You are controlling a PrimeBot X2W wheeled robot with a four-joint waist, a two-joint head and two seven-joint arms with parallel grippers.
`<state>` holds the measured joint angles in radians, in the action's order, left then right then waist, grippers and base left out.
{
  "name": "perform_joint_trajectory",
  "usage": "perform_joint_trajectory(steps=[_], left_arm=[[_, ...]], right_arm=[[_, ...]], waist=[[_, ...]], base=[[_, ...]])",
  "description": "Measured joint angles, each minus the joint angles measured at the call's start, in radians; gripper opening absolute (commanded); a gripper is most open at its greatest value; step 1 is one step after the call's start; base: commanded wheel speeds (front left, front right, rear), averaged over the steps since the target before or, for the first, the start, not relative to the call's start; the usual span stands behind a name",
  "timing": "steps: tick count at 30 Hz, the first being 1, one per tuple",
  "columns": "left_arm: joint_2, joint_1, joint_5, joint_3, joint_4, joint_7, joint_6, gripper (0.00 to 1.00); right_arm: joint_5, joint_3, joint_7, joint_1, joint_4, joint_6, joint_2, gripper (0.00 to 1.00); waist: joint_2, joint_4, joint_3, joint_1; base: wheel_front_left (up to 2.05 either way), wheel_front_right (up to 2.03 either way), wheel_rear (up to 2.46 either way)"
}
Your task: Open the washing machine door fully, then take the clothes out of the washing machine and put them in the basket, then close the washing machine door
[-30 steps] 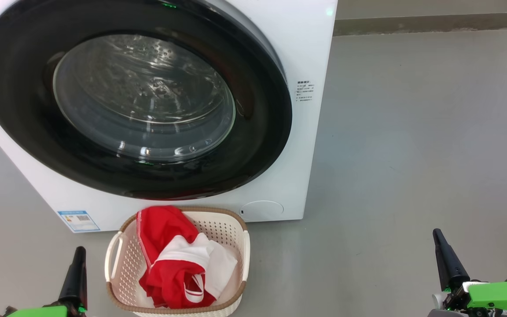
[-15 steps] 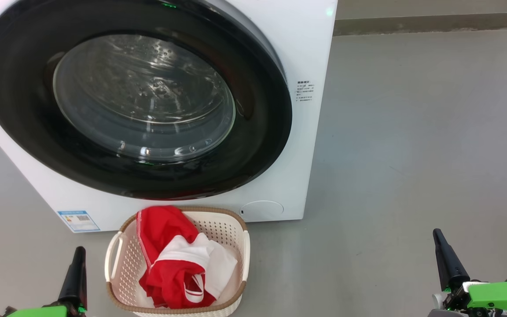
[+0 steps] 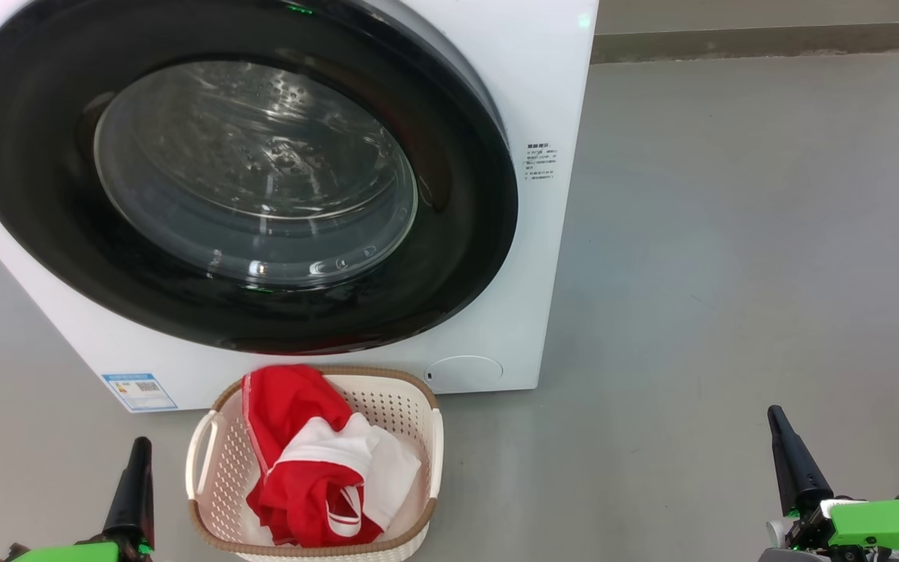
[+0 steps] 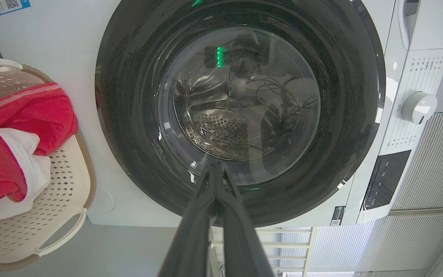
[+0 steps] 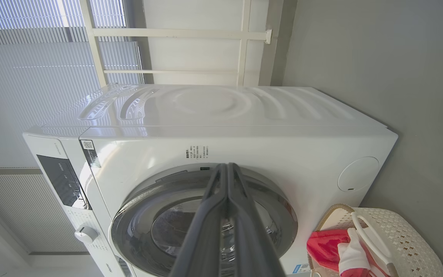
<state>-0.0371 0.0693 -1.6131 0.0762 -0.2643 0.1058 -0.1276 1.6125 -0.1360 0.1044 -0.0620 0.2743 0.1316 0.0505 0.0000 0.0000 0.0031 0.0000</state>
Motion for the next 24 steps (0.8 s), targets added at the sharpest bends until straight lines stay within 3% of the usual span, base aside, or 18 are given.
perform_joint_trajectory(steps=[24], left_arm=[[0.002,0.0,0.001,0.002,0.0,0.0,0.0,0.0]], right_arm=[[0.0,-0.001,0.001,0.0,0.0,0.0,-0.002,0.0]], waist=[[0.0,0.0,0.0,0.0]], base=[[0.0,0.0,0.0]])
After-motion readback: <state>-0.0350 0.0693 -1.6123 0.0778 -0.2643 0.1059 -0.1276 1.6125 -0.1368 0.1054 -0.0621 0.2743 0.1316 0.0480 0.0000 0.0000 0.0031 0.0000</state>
